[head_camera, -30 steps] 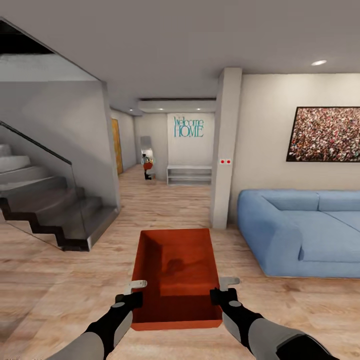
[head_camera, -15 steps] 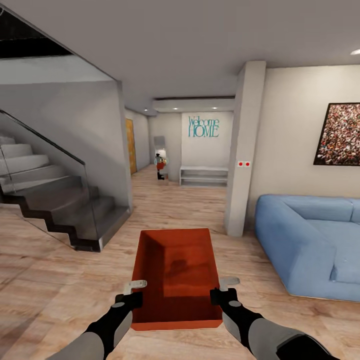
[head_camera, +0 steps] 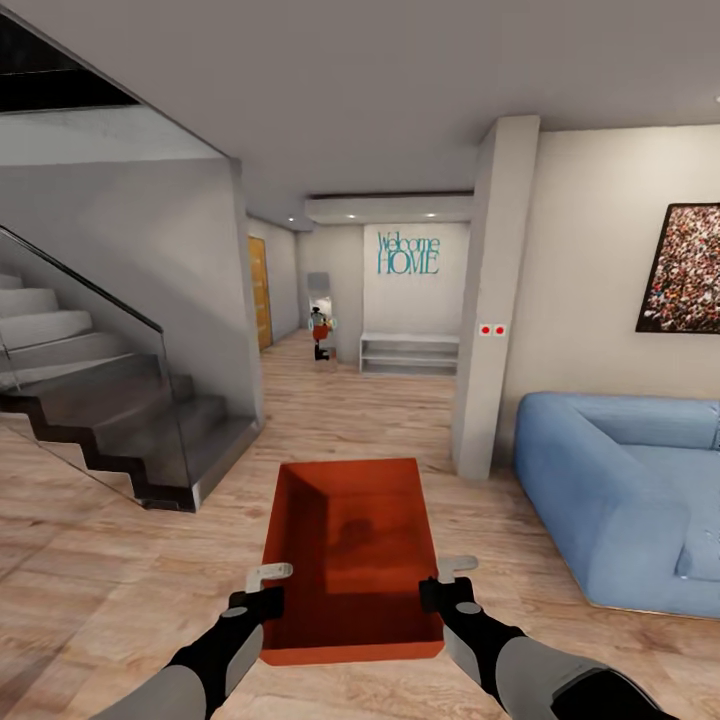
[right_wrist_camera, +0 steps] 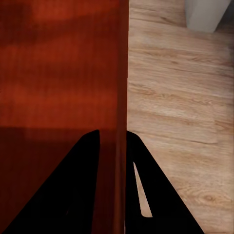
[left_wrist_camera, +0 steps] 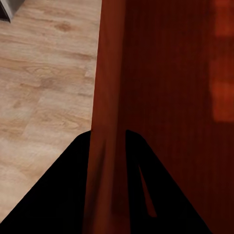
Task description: Move the two storage containers from the living room to the garage. In the garage, place one container on the floor and stack the other container on top of it (either order is fine).
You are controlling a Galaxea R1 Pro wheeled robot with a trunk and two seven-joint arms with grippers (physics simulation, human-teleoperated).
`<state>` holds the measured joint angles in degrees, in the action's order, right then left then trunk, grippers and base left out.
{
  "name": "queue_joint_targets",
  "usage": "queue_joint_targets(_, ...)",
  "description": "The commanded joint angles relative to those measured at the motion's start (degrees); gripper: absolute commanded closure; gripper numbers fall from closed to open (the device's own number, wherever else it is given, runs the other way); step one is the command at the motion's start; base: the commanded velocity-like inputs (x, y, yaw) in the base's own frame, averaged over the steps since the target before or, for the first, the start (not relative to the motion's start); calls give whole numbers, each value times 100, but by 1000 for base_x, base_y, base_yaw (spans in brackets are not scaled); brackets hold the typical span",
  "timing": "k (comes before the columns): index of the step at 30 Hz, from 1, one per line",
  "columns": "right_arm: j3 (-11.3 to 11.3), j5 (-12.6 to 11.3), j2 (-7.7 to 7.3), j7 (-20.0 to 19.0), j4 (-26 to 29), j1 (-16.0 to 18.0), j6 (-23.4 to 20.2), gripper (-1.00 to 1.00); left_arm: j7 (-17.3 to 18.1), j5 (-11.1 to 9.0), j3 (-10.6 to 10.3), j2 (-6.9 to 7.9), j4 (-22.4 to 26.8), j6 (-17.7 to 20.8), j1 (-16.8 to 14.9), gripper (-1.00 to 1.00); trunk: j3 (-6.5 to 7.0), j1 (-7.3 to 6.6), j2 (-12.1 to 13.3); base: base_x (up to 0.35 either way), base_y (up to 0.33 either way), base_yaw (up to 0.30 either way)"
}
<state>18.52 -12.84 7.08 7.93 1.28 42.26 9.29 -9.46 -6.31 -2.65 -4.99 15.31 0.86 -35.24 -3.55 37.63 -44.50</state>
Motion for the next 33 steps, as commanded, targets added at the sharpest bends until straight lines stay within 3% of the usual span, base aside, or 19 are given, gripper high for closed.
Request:
queue_joint_targets(1,16,-45,6,24,6,10,57,100,-57,-42,4,35,-28,11,0,100,-9,1,-8,0,0,0)
queue_joint_targets(8,253,-291,13,11,-4,10,83,100,-48,-37,5,44,-10,11,0,100,-9,1,-8,238,0,0)
queue_joint_targets(21,1007,-1052,13,15,-2,10,89,100,-43,-37,0,50,-10,11,0,100,-9,1,-8,321,0,0)
queue_joint_targets(22,-59,-61,13,15,-3,10,451,100,-82,-37,62,74,-10,14,0,100,-9,1,-8,322,0,0)
queue_joint_targets(33,-59,-61,13,15,-4,10,451,100,-82,-37,60,70,-10,12,0,100,-9,1,-8,322,0,0)
